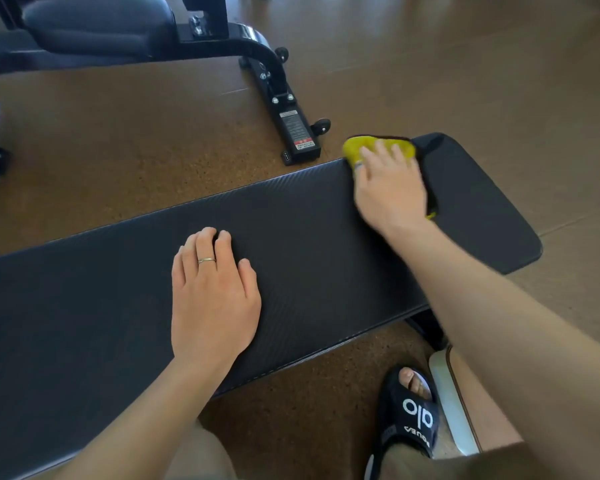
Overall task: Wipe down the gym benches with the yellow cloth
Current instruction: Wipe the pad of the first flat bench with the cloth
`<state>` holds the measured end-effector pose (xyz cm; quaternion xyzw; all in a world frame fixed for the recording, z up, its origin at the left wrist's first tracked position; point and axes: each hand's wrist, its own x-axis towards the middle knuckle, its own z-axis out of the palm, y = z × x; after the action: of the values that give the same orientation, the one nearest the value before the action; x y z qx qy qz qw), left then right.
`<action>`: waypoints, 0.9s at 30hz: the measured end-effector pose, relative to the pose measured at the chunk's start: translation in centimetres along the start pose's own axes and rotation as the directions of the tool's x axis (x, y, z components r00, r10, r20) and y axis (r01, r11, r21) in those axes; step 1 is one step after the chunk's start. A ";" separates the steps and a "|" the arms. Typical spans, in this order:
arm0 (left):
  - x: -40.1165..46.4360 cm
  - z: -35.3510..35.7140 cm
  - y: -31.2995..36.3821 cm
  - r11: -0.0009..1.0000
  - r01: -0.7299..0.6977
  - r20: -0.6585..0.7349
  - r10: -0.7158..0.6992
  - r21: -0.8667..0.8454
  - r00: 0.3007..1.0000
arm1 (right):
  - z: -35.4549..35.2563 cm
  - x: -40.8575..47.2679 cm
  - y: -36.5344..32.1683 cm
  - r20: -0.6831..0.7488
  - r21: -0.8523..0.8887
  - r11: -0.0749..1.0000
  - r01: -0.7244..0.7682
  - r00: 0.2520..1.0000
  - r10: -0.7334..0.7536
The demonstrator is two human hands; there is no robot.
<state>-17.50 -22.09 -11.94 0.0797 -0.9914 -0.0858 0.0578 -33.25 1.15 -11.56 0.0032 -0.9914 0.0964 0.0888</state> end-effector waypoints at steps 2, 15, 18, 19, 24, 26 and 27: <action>0.0 0.1 -0.1 1.000 -0.001 0.008 0.001 0.013 1.000 | 0.6 -2.4 -5.0 -0.040 0.024 0.983 0.182 0.983 -0.181; 0.1 0.1 0.0 1.000 -0.005 -0.006 0.005 0.013 1.000 | -0.2 3.0 3.5 0.003 0.080 0.996 0.026 1.000 -0.026; 0.0 0.1 0.0 1.000 -0.006 0.004 0.005 0.030 1.000 | 0.0 -1.0 -2.4 -0.010 0.104 0.986 0.127 0.992 -0.127; 0.0 0.1 0.0 0.999 -0.006 0.008 0.006 0.032 1.000 | 0.2 -3.0 -4.2 -0.024 0.111 0.971 0.211 0.978 -0.209; 0.0 -0.1 0.0 0.999 -0.013 0.009 0.013 0.041 1.000 | -0.3 -10.4 -6.0 0.049 0.168 0.870 0.464 0.877 -0.477; 0.1 -0.1 0.0 0.999 -0.019 0.004 0.019 0.040 1.000 | -0.9 -9.7 -2.6 0.039 0.145 0.871 0.470 0.876 -0.480; 0.1 0.0 -0.1 0.999 -0.022 0.002 0.022 0.033 1.000 | -1.3 -9.0 -0.5 0.010 0.117 0.891 0.439 0.896 -0.443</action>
<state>-17.59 -22.17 -11.92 0.0696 -0.9936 -0.0686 0.0567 -24.19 0.86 -11.79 0.2349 -0.9592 0.1291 0.0900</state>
